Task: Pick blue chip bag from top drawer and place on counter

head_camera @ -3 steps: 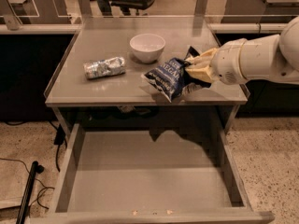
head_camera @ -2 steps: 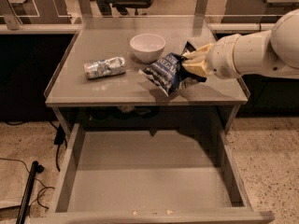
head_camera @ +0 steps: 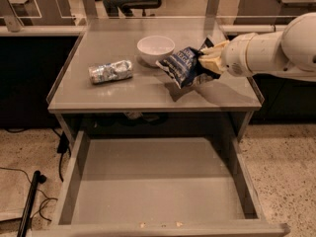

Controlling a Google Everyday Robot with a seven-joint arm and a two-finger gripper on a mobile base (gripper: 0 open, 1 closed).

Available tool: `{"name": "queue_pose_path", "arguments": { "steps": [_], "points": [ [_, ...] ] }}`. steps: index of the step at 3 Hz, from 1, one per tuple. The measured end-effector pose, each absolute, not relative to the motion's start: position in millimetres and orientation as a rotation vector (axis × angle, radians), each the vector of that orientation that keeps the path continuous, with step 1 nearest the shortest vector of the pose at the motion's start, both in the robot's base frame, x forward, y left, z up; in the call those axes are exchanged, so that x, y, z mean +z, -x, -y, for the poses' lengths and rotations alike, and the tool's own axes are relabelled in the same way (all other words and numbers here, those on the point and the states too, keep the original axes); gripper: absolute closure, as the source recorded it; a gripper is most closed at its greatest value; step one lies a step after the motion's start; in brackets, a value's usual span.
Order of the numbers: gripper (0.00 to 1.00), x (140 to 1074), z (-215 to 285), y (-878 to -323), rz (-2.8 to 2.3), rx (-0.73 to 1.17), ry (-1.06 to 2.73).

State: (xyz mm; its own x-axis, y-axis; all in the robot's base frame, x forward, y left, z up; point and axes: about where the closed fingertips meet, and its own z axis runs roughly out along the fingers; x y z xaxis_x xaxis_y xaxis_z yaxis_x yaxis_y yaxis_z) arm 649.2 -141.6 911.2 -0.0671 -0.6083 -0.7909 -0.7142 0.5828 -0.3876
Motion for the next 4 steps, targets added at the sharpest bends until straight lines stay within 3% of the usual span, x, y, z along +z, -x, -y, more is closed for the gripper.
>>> {"name": "queue_pose_path", "arguments": {
  "steps": [4],
  "points": [
    [0.98, 849, 165, -658, -1.985, 0.218, 1.071]
  ]
}}
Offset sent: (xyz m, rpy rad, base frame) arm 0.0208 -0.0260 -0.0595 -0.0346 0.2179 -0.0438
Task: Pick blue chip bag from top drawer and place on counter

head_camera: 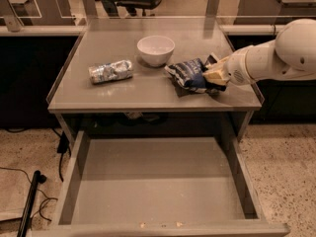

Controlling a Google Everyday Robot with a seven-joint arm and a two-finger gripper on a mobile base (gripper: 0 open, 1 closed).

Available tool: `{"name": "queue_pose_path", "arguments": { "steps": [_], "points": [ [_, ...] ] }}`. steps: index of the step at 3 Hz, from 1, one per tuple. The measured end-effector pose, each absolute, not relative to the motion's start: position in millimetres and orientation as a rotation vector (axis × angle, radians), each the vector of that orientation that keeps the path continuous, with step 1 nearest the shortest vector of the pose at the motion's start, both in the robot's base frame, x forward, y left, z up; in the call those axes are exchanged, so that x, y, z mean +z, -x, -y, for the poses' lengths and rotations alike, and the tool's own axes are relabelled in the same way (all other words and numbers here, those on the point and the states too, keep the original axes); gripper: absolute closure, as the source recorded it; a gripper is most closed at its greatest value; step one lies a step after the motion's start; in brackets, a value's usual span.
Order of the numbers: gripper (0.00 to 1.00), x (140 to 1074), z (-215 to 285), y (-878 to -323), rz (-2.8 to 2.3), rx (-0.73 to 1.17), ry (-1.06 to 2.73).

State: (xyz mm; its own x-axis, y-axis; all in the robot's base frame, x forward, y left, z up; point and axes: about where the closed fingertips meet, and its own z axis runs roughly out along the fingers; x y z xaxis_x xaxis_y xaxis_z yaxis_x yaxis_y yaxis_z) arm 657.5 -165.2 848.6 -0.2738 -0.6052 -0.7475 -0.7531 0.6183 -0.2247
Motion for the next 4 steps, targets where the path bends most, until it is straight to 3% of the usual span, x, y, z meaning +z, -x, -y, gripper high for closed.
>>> {"name": "queue_pose_path", "arguments": {
  "steps": [4],
  "points": [
    [0.06, 848.6, 165.1, -657.5, -1.985, 0.218, 1.071]
  ]
}}
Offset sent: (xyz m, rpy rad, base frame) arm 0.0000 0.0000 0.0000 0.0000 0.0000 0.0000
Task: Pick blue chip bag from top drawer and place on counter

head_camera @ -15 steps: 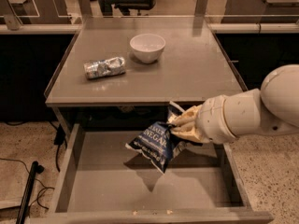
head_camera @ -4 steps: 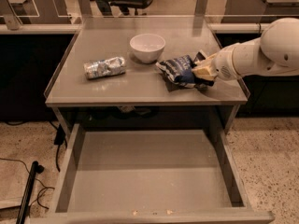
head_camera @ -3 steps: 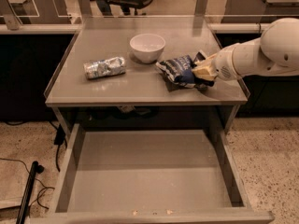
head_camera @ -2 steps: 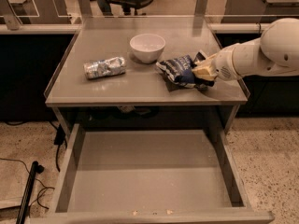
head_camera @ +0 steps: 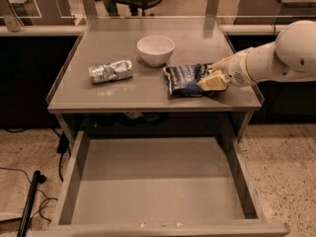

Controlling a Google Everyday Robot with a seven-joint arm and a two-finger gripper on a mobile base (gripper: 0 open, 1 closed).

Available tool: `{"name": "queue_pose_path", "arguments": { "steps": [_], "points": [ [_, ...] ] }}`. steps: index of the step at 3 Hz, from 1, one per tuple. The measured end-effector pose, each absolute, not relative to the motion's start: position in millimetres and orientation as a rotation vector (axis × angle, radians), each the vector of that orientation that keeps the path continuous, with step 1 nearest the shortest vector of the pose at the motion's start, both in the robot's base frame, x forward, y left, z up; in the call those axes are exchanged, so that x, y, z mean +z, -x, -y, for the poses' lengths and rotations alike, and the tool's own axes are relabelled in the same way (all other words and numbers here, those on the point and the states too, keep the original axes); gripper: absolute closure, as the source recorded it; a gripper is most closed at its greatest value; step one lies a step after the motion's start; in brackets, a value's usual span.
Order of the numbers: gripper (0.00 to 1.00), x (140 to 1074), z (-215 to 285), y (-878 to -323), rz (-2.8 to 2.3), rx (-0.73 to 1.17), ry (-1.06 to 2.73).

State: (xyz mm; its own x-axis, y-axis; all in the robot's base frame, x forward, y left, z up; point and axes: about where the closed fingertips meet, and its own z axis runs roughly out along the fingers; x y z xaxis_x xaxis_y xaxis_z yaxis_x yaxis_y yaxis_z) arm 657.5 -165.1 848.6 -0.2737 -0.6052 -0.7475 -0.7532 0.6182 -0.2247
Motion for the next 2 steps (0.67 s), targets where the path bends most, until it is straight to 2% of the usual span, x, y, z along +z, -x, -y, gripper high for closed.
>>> {"name": "queue_pose_path", "arguments": {
  "steps": [1, 2],
  "points": [
    [0.0, 848.5, 165.0, -657.5, -1.985, 0.218, 1.071],
    [0.0, 848.5, 165.0, -657.5, -1.985, 0.218, 1.071]
  ]
}}
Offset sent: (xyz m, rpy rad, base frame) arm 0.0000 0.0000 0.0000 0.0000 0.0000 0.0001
